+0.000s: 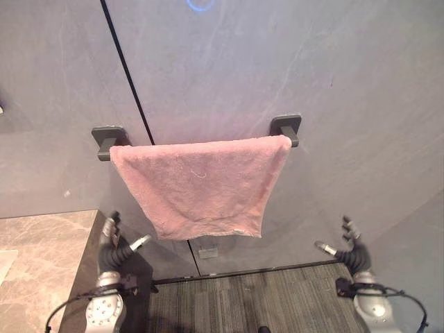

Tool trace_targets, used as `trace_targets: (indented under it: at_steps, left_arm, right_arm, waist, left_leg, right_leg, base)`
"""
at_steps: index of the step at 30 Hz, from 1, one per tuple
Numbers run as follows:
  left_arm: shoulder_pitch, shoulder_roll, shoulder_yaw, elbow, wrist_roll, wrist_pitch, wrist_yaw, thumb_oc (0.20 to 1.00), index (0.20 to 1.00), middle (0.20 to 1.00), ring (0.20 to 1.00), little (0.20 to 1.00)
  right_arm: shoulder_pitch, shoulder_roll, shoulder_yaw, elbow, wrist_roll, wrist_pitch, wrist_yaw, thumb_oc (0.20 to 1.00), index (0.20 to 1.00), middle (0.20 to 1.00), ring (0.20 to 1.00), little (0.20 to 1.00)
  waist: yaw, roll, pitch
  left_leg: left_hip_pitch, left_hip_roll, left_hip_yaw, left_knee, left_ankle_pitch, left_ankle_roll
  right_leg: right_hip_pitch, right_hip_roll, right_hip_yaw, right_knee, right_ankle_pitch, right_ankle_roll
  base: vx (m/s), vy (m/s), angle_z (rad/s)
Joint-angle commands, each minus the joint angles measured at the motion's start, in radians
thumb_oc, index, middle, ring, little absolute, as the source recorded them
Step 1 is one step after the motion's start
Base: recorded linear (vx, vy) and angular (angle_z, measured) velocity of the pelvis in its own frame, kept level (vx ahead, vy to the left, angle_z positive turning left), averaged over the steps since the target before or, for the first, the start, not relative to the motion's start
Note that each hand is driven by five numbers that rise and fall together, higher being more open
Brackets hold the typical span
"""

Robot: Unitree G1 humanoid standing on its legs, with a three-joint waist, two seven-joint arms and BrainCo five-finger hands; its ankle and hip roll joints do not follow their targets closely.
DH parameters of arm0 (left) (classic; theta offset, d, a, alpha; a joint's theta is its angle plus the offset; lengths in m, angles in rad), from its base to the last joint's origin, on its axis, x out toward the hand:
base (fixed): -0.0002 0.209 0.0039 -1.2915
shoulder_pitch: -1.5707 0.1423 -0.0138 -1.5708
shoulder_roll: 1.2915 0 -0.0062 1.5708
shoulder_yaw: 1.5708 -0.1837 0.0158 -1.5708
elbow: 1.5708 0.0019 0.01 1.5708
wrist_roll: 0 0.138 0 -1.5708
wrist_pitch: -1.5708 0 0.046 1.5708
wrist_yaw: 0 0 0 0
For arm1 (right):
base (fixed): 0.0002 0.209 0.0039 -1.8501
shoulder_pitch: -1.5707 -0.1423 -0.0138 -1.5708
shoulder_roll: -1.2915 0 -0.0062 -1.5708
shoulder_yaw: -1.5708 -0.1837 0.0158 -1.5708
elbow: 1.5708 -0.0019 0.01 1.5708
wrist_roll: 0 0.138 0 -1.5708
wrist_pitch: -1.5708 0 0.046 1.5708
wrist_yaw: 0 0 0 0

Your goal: Put brush and paste in cup on sink, flatten towel.

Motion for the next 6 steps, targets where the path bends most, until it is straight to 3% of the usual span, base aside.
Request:
trace_targets:
  at_steps: [1, 2, 5, 6]
  left_arm:
    - [-0.062, 0.044, 0.007, 0.028, -0.022, -0.009, -0.025, 1.0, 1.0, 1.0, 1.0, 1.0]
    - [-0.081, 0.053, -0.042, 0.133, 0.033, 0.018, -0.031, 1.0, 1.0, 1.0, 1.0, 1.0]
    - [-0.102, 0.039, -0.071, 0.252, 0.024, 0.042, -0.043, 1.0, 1.0, 1.0, 1.0, 1.0]
    - [-0.141, 0.022, -0.095, 0.394, 0.04, 0.07, -0.032, 1.0, 1.0, 1.0, 1.0, 1.0]
  right_arm:
    - [-0.08, 0.013, 0.009, 0.035, 0.052, -0.019, 0.023, 1.0, 1.0, 1.0, 1.0, 1.0]
    - [-0.115, 0.005, 0.064, 0.199, -0.011, 0.009, 0.019, 1.0, 1.0, 1.0, 1.0, 1.0]
    - [-0.157, 0.01, 0.103, 0.348, -0.033, 0.03, 0.02, 1.0, 1.0, 1.0, 1.0, 1.0]
    - [-0.204, 0.027, 0.137, 0.514, -0.072, 0.056, 0.002, 1.0, 1.0, 1.0, 1.0, 1.0]
  waist:
    - [-0.007, -0.045, -0.021]
    - [-0.005, -0.044, -0.02]
    - [-0.005, -0.042, -0.018]
    - [-0.003, -0.039, -0.02]
  left_leg:
    - [0.045, -0.013, 0.011, 0.005, -0.04, 0.016]
    - [0.044, -0.013, 0.009, 0.005, -0.039, 0.016]
    - [0.045, -0.013, 0.009, 0.005, -0.039, 0.016]
    - [0.045, -0.013, 0.007, 0.005, -0.038, 0.016]
  right_leg:
    - [-0.073, -0.014, 0.036, 0.002, 0.066, 0.016]
    - [-0.074, -0.015, 0.035, 0.003, 0.066, 0.015]
    - [-0.073, -0.015, 0.035, 0.004, 0.065, 0.013]
    - [-0.073, -0.014, 0.036, 0.004, 0.065, 0.01]
  base:
    - [0.0, 0.0, 0.0]
    - [0.0, 0.0, 0.0]
    - [0.0, 0.0, 0.0]
    - [0.0, 0.0, 0.0]
